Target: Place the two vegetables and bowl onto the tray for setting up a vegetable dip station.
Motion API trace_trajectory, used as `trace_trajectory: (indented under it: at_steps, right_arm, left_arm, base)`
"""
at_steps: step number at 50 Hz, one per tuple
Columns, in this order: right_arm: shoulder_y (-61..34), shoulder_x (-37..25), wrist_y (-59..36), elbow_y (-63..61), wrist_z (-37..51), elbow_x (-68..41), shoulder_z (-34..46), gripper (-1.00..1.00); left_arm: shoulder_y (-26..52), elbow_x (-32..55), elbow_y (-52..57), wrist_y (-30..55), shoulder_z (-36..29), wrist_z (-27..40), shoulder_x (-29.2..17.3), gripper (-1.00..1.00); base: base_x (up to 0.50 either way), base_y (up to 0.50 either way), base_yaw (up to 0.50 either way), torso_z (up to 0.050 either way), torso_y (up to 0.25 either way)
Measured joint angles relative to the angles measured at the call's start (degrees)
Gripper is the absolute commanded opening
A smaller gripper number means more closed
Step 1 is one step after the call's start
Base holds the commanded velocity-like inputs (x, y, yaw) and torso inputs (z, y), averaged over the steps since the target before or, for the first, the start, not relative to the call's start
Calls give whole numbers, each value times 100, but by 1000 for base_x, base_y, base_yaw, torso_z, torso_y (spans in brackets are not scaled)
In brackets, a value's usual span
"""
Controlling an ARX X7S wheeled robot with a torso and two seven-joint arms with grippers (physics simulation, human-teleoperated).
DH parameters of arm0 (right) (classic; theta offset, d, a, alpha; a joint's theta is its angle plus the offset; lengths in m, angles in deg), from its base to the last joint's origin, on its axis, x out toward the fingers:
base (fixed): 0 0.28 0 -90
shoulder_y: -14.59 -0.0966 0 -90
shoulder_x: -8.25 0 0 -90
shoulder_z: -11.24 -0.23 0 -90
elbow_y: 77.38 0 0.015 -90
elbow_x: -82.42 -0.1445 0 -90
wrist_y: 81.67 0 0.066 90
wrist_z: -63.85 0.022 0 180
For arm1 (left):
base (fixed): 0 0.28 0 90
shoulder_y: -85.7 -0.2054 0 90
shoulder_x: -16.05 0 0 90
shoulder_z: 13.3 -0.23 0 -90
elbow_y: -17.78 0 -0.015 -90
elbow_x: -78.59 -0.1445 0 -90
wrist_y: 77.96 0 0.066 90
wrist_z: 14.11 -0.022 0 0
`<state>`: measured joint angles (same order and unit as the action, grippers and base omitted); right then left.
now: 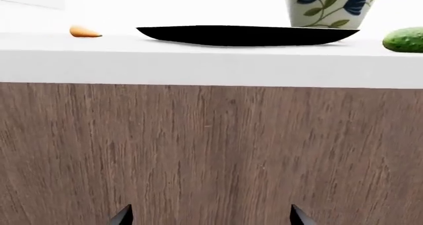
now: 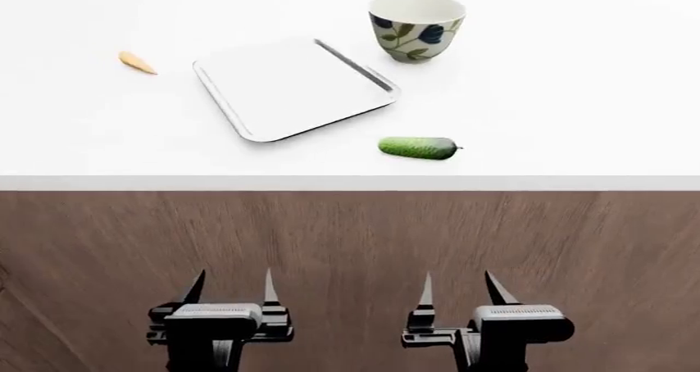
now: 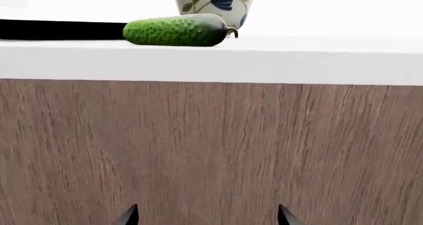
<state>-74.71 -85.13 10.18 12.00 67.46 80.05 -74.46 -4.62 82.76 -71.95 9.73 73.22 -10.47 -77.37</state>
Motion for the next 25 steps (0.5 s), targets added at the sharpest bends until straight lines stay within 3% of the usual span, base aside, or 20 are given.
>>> trace_trajectory:
  at_steps: [25]
  right_arm:
    - [11, -198, 65, -27, 177, -184, 220, 100]
  left_arm:
    - [-84, 242, 123, -303, -292, 27, -221, 100]
  base:
    - [0, 0, 0, 50, 0]
